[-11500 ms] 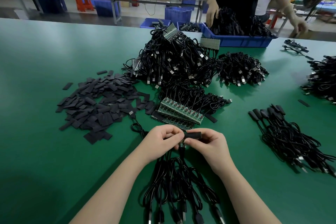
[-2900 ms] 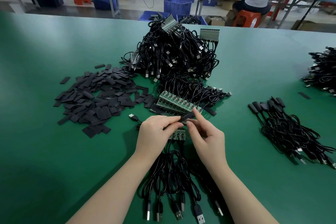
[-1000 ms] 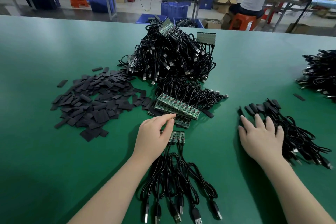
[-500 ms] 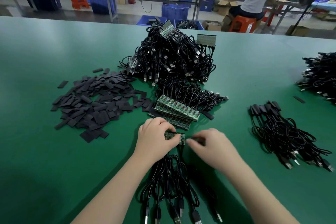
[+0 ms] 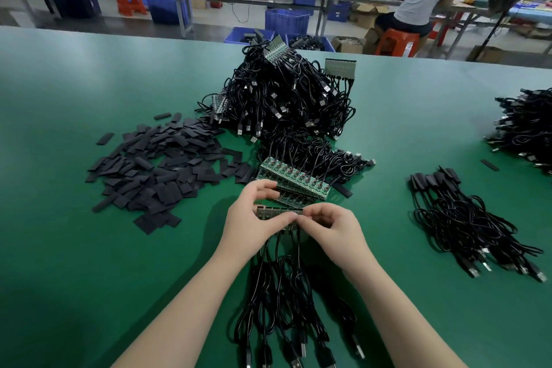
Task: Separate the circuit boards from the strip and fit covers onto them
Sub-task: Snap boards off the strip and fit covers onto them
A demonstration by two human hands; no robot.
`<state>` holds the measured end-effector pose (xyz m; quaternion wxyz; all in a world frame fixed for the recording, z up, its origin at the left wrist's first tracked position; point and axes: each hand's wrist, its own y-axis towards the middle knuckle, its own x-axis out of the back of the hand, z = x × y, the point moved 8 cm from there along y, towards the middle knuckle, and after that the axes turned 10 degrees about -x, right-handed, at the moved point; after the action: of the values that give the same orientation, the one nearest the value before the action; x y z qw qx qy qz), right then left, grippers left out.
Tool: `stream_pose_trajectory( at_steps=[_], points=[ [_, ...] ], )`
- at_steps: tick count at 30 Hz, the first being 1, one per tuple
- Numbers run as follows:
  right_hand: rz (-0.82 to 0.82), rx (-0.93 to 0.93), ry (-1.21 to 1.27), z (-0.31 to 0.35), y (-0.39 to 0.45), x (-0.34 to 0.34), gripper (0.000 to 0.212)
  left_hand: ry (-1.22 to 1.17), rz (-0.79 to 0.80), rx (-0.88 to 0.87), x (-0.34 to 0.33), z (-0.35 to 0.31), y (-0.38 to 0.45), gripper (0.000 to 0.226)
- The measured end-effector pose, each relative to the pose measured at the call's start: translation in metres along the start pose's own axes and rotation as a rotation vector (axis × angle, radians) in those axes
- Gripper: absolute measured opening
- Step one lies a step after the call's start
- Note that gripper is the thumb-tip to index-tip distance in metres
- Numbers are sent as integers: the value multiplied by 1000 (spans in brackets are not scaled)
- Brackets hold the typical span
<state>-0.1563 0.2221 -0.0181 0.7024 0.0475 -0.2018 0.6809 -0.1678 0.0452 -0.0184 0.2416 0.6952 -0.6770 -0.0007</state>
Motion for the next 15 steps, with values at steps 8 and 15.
stream_pose_trajectory(
  at_steps=[8, 15],
  points=[
    [-69, 52, 160, -7, -4, 6, 7, -88, 80, 78, -10, 5, -1, 63],
    [-165, 106, 112, -7, -2, 8, 16, -100, -7, 91, -10, -4, -4, 48]
  ],
)
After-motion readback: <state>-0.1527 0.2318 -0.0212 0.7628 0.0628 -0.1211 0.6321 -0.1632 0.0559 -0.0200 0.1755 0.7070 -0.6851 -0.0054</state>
